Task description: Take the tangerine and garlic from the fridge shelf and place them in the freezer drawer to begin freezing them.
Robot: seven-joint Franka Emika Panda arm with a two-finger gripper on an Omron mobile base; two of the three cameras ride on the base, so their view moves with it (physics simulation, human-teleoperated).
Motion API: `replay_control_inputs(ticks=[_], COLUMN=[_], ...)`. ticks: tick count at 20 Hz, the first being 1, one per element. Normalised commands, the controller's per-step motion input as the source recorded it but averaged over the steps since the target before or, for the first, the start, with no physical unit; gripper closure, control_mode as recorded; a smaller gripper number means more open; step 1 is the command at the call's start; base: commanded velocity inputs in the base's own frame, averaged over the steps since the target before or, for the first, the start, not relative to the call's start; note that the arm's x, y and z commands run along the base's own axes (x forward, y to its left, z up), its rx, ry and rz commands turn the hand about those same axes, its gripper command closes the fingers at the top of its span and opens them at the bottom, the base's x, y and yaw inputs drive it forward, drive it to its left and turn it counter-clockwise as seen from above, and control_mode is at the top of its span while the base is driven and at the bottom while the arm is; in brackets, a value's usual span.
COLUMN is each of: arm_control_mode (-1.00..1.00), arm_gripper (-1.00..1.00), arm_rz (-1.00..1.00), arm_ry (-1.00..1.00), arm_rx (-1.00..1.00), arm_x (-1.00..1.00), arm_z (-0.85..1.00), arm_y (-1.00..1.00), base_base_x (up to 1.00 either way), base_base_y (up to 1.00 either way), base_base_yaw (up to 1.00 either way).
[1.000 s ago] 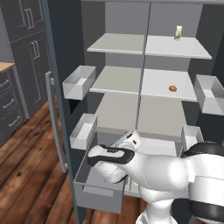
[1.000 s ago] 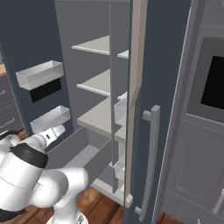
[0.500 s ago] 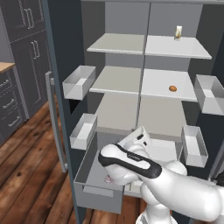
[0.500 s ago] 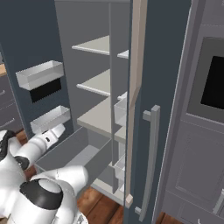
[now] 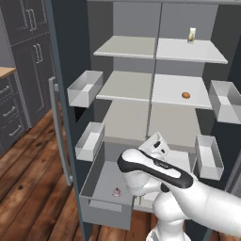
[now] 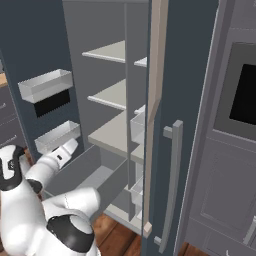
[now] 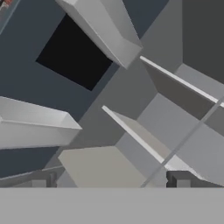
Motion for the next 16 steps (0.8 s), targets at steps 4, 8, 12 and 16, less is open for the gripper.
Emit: replay_control_inputs(ticks=[4,8,12,16], arm_control_mode=[-1.00,-1.00,-1.00,-1.00], arm_gripper=[-1.00,-1.00,-1.00,-1.00], arm_rz=[0.00,0.00,-0.02,-0.05], arm_ry=[-0.07,0.00,0.00,0.00], arm_rx=[0.00,0.00,-0.05,-0.10], arm_x=[0.00,0.00,0.00,0.00], arm_z=[0.09,0.21,0.28,0.28], arm_y=[0.00,0.00,0.03,0.04], base_base_x=[0.00,0.00,0.00,0.00], base_base_y=[0.00,0.00,0.00,0.00], base_base_yaw=[0.00,0.00,0.00,0.00])
